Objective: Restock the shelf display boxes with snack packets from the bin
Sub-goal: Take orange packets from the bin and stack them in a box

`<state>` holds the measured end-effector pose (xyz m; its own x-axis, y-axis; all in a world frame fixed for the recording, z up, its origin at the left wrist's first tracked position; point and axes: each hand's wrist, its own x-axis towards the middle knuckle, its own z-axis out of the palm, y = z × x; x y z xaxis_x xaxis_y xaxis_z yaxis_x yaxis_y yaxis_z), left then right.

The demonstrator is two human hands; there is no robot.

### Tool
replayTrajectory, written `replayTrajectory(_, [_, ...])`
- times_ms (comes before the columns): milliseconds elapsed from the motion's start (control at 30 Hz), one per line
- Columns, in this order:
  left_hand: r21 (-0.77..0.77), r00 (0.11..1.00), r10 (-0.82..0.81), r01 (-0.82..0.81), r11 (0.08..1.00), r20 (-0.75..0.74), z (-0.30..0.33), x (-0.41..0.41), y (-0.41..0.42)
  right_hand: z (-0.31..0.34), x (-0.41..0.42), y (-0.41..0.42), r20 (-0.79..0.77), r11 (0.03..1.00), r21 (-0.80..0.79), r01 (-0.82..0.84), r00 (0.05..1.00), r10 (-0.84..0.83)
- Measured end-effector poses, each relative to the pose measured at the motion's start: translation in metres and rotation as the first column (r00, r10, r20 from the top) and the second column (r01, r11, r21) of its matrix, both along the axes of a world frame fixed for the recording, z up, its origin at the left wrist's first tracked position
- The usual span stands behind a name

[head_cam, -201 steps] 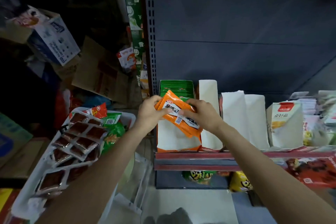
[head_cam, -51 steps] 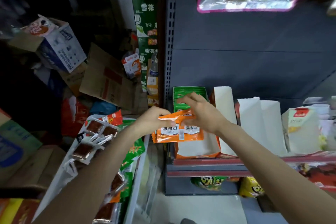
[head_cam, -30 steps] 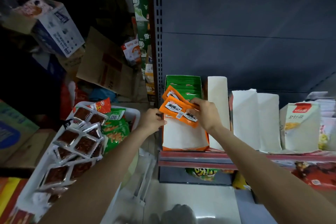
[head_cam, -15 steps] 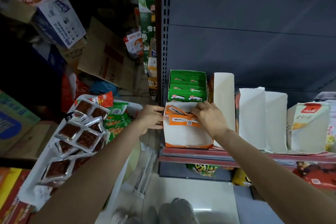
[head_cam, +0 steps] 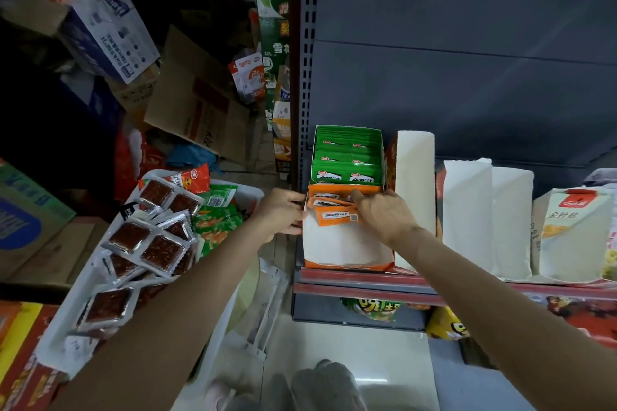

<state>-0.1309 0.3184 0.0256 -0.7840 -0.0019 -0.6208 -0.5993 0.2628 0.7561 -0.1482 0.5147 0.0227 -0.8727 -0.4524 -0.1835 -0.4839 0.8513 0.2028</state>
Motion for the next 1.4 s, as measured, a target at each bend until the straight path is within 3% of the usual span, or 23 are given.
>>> replayTrajectory(167, [-0.014,1.0,-0.012,0.012,1.0,0.002,0.002,0.0,0.001,-0.003,-0.003,-0.006,0.03,0.999,0.009,0.042,0.999,-0.042])
replayTrajectory(267, [-0.026,1.0,-0.022,0.022,0.999,-0.004,0.001,0.0,0.001,-0.005,-0.006,-0.007,-0.189,0.999,-0.031,0.035,0.981,-0.041])
replayTrajectory(433, [-0.034,1.0,-0.019,0.019,0.999,-0.01,0.005,0.002,0.007,-0.013,-0.01,-0.013,-0.251,0.998,-0.055,-0.021,0.968,0.006])
replayTrajectory(633, [-0.08,0.997,-0.038,0.033,0.996,-0.061,0.003,0.004,0.01,-0.009,-0.011,-0.021,-0.073,0.976,-0.129,0.173,0.98,-0.183])
replayTrajectory(767, [-0.206,0.969,-0.083,0.035,0.978,-0.231,0.006,0.01,0.006,0.009,-0.001,-0.029,0.098,0.861,-0.431,0.271,0.962,-0.254])
replayTrajectory(900, [-0.349,0.894,-0.078,-0.091,0.933,-0.442,0.019,0.026,-0.021,0.027,0.011,-0.059,0.16,0.719,-0.663,0.207,0.978,-0.134])
replayTrajectory(1033, [-0.459,0.842,-0.088,-0.199,0.866,-0.532,0.02,0.051,-0.073,0.033,0.023,-0.114,0.193,0.636,-0.753,0.167,0.981,-0.029])
replayTrajectory(1133, [-0.622,0.858,-0.196,-0.169,0.764,-0.474,0.01,0.068,-0.123,0.029,0.033,-0.158,0.273,0.623,-0.754,0.209,0.962,0.008])
replayTrajectory(1233, [-0.748,0.87,-0.322,-0.077,0.659,-0.373,0.0,0.077,-0.169,0.008,0.036,-0.198,0.472,0.695,-0.623,0.359,0.881,-0.032])
replayTrajectory(1400, [-0.799,0.805,-0.586,0.288,0.527,-0.096,-0.02,0.071,-0.226,-0.021,0.047,-0.241,0.669,0.618,-0.483,0.62,0.717,-0.196])
